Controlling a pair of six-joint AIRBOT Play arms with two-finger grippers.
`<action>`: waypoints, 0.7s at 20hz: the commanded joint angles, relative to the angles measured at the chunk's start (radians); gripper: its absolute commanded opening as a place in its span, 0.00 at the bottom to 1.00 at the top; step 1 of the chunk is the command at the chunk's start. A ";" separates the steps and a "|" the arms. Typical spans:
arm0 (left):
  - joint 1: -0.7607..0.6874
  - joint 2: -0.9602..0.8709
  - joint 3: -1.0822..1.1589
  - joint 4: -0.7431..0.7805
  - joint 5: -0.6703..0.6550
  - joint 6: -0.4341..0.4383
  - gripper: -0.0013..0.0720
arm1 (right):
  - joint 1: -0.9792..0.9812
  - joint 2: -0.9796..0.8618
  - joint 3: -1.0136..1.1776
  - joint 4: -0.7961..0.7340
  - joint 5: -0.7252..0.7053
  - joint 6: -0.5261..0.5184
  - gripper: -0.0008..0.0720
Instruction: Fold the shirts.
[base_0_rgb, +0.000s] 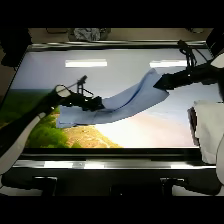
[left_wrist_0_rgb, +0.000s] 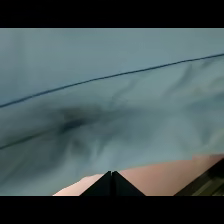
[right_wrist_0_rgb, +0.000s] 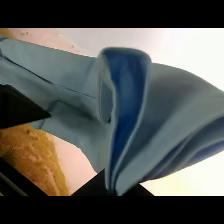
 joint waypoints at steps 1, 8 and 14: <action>-0.116 -0.119 0.007 -0.314 0.128 0.065 0.07 | 0.039 0.126 0.001 -0.029 0.034 0.072 0.07; -0.244 -0.311 0.130 -0.582 0.179 0.124 0.07 | 0.039 0.206 0.001 -0.018 0.055 0.115 0.07; -0.036 -0.092 0.085 -0.155 0.033 0.079 0.06 | 0.159 0.116 0.001 0.010 -0.093 0.118 0.07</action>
